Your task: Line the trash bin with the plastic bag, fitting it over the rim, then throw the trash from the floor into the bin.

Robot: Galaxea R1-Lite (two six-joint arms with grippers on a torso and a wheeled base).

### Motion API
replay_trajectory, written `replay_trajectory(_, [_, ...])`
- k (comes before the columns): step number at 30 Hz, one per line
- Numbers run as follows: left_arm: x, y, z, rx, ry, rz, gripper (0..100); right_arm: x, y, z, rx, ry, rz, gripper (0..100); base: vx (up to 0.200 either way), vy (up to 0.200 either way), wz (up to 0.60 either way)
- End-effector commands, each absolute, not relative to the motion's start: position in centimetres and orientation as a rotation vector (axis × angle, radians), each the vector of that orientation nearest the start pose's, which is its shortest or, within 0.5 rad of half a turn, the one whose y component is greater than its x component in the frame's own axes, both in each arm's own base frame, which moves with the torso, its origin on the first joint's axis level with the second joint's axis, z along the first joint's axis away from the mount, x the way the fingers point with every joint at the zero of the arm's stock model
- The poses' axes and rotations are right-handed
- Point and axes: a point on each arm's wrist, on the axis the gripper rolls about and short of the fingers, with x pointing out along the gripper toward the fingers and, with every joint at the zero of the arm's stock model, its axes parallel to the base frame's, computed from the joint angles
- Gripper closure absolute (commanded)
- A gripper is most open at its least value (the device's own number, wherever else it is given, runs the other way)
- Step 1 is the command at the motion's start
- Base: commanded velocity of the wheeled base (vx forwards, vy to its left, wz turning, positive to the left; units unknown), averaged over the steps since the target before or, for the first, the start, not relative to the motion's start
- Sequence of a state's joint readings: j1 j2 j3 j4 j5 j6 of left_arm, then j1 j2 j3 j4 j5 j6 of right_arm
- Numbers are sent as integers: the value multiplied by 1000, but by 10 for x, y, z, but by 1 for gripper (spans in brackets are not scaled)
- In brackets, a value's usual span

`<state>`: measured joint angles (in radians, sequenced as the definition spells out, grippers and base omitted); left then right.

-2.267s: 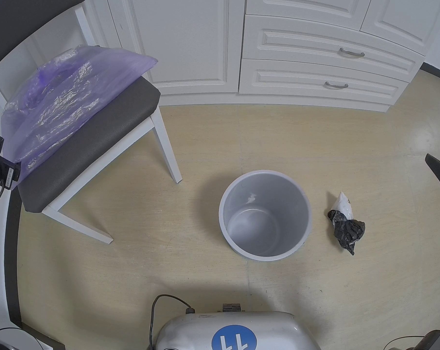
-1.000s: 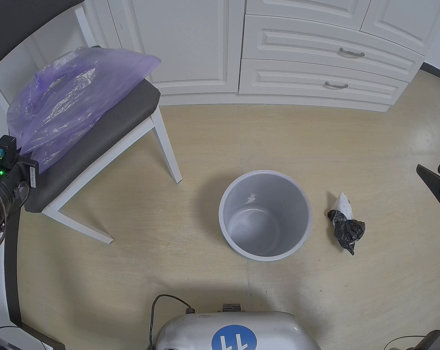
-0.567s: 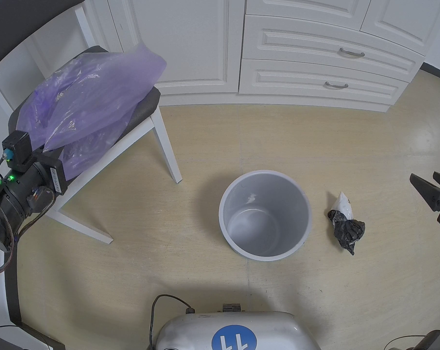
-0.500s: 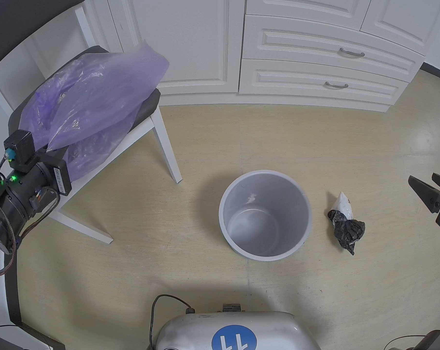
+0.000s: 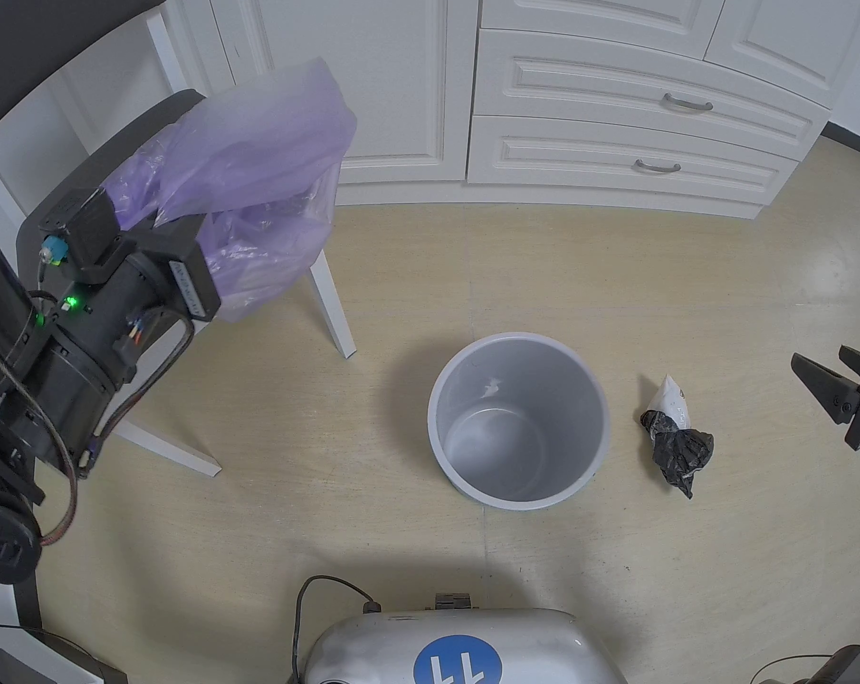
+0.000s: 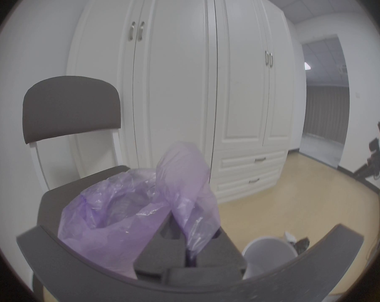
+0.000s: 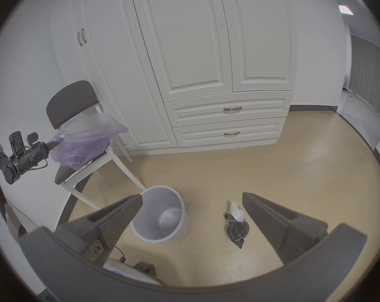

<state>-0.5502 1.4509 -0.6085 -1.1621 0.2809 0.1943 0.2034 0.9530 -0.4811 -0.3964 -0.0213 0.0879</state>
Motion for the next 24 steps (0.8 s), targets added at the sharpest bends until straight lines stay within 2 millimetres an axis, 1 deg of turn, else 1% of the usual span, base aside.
replay_trajectory(1, [210,-156,226,36,-297,-294,100,116,24,223,78,90,180,0,0,0,0])
replay_trajectory(2, [210,-156,226,36,-297,-294,100,116,24,223,78,90,180,0,0,0,0])
replay_trajectory(3, [204,-165,225,12,-323,-330,100,116,24,223,77,94,182,0,0,0,0])
replay_trajectory(6, [190,-171,229,-27,-334,-385,100,117,25,223,76,94,186,0,0,0,0])
replay_trajectory(7, [187,-171,230,-35,-337,-393,100,117,25,223,75,95,189,0,0,0,0])
replay_trajectory(10, [169,-172,237,-106,-350,-448,100,116,28,222,73,99,214,0,0,0,0])
replay_trajectory(15, [152,-173,242,-190,-345,-518,100,119,33,220,73,114,237,0,0,0,0])
replay_trajectory(19, [142,-176,246,-209,-357,-559,100,123,36,218,75,134,253,0,0,0,0])
replay_trajectory(24, [122,-181,246,-227,-350,-647,100,127,44,211,74,175,297,0,0,0,0])
